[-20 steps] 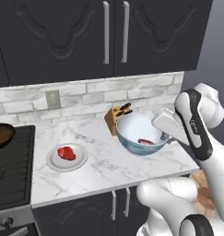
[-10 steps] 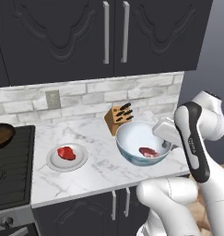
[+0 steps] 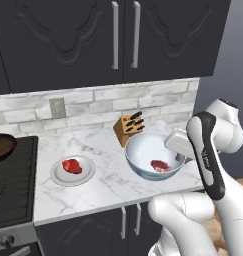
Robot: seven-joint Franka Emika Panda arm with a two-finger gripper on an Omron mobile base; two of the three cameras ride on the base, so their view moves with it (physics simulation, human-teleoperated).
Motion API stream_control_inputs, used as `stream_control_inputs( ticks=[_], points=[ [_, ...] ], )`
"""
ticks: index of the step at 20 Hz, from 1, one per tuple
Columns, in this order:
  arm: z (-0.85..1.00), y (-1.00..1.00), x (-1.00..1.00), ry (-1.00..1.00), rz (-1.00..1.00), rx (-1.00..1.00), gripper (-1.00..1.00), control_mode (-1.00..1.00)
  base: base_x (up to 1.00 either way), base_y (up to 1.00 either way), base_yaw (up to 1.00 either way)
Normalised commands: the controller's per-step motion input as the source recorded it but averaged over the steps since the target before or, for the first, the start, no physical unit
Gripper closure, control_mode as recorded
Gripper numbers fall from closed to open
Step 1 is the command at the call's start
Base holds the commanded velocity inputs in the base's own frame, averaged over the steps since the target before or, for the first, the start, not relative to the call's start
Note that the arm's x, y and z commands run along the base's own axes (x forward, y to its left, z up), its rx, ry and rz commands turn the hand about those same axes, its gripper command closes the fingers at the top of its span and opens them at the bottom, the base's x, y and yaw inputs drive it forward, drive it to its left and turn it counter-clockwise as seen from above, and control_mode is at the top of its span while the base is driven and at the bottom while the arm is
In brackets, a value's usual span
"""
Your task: Place one of the steaks on the plate and the other in the bowl. Then place the bowl in the fridge.
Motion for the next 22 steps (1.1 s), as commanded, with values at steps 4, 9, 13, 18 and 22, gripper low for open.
stream_control_inputs(
  ticks=[4, 9, 13, 18, 22],
  points=[
    [0.00, 0.00, -0.20, 0.00, 0.00, 0.00, 1.00, 1.00, -0.11, 0.00, 0.00],
    [0.00, 0.00, 0.00, 0.00, 0.00, 0.00, 1.00, 1.00, -0.54, 0.20, 0.03],
    [0.00, 0.00, 0.00, 0.00, 0.00, 0.00, 1.00, 1.00, -0.49, 0.57, 0.08],
    [0.00, 0.00, 0.00, 0.00, 0.00, 0.00, 1.00, 1.00, -0.34, 0.61, 0.23],
    [0.00, 0.00, 0.00, 0.00, 0.00, 0.00, 1.00, 1.00, -0.17, 0.70, 0.35]
  ],
)
